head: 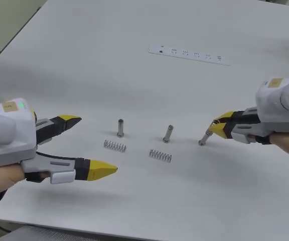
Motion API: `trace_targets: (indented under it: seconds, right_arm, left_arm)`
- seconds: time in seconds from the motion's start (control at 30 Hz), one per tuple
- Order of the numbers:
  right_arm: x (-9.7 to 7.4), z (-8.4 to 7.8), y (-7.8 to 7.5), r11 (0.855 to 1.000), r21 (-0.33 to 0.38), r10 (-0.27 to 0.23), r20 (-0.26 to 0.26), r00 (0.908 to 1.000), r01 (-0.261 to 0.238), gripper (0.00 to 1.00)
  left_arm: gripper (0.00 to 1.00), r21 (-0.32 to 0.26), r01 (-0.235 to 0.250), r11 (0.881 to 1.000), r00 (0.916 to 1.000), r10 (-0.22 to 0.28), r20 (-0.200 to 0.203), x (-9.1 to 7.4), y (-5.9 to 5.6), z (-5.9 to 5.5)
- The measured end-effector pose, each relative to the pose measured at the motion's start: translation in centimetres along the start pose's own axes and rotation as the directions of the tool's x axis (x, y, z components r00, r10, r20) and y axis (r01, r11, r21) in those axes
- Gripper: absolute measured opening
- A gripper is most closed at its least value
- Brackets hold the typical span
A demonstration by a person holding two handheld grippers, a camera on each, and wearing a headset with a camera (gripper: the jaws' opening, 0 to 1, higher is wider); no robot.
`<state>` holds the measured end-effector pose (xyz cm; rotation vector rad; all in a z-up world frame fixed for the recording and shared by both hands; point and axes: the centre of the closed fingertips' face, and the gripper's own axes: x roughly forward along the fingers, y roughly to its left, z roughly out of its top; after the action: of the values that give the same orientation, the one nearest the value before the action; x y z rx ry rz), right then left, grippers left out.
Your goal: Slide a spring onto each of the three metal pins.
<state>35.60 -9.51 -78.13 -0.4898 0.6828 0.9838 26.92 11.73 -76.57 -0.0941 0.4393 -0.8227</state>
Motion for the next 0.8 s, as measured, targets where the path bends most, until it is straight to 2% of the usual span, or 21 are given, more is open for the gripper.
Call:
trace_targets:
  seconds: [0.3,0.5,0.67,0.8]
  right_arm:
    - [1.6,-2.4,0.4,1.0,0.022,0.011,-0.06,0.9982,-0.009,0.08]
    - [2.1,-3.7,0.6,0.999,0.036,0.012,-0.08,0.9967,-0.009,0.08]
    - [2.0,-3.6,0.5,0.997,0.079,0.01,-0.042,0.9991,-0.007,0.09]
    - [2.1,-3.7,0.5,0.995,0.103,0.012,-0.046,0.9989,-0.008,0.09]
  left_arm:
    - [0.95,-0.009,0.0,1.0,1.0,0.0,0.005,0.0,-0.1,0.0]
    - [0.95,-0.007,0.006,1.0,1.0,-0.006,0.005,0.1,-0.3,0.0]
    - [0.95,-0.006,0.007,1.0,1.0,-0.007,0.007,0.2,-0.3,0.1]
    - [0.94,-0.008,0.009,1.0,0.9999,-0.009,0.007,0.2,-0.4,0.1]
